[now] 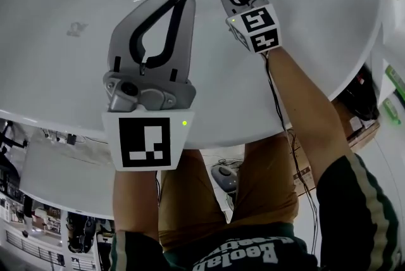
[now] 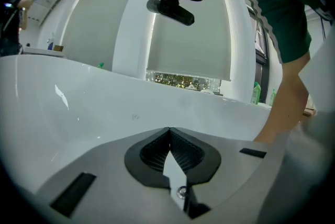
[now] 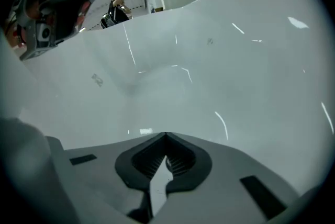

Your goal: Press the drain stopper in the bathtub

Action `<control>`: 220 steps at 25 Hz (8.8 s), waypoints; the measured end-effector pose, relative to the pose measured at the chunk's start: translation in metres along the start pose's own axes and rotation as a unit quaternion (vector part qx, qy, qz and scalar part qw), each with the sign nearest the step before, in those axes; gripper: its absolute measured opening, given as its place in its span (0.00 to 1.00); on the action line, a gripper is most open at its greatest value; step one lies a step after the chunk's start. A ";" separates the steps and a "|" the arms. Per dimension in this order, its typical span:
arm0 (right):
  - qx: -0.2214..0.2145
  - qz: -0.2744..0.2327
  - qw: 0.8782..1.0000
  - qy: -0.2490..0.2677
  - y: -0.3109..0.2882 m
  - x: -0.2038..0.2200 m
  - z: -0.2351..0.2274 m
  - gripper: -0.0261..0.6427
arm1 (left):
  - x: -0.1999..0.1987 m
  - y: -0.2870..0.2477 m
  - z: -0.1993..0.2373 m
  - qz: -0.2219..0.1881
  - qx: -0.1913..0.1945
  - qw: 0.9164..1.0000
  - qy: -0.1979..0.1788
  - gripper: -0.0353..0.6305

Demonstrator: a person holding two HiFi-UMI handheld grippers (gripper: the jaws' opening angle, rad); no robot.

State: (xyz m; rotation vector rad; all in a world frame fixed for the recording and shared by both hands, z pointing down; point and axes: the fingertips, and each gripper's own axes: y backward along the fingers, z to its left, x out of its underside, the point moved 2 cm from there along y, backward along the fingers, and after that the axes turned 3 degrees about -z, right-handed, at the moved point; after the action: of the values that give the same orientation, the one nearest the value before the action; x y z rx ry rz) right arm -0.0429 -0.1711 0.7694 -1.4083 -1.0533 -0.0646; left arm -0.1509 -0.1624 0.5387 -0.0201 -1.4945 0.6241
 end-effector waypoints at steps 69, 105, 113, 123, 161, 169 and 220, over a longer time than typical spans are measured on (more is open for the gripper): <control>0.004 0.231 0.972 0.037 -0.106 0.098 -0.020 0.06 | 0.040 -0.017 0.009 0.064 -0.005 0.995 0.072 0.07; -0.027 0.253 0.954 0.160 -0.105 0.099 -0.016 0.35 | 0.046 -0.018 0.008 0.068 0.016 0.994 0.088 0.07; -0.034 0.255 0.947 0.192 -0.108 0.103 -0.017 0.33 | 0.047 -0.019 0.004 0.073 0.025 0.993 0.091 0.07; -0.020 0.241 0.959 0.149 -0.106 0.103 -0.020 0.31 | 0.050 -0.020 0.001 0.081 0.027 0.992 0.091 0.07; 0.004 0.067 0.997 0.037 0.106 -0.075 0.011 0.26 | -0.074 -0.014 -0.030 0.093 0.075 0.992 0.042 0.07; -0.030 0.029 0.994 0.098 0.207 -0.120 0.053 0.24 | -0.127 0.024 -0.066 0.093 0.075 0.992 0.038 0.07; -0.027 -0.388 0.910 0.146 0.656 -0.332 0.164 0.06 | -0.406 0.238 -0.237 -0.096 0.037 0.988 -0.119 0.07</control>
State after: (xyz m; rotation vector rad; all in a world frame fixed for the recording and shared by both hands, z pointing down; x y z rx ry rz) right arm 0.0730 -0.0587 0.0329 -0.9090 -1.2994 -0.8627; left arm 0.0003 -0.0373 0.0492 0.2607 -1.6788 0.5392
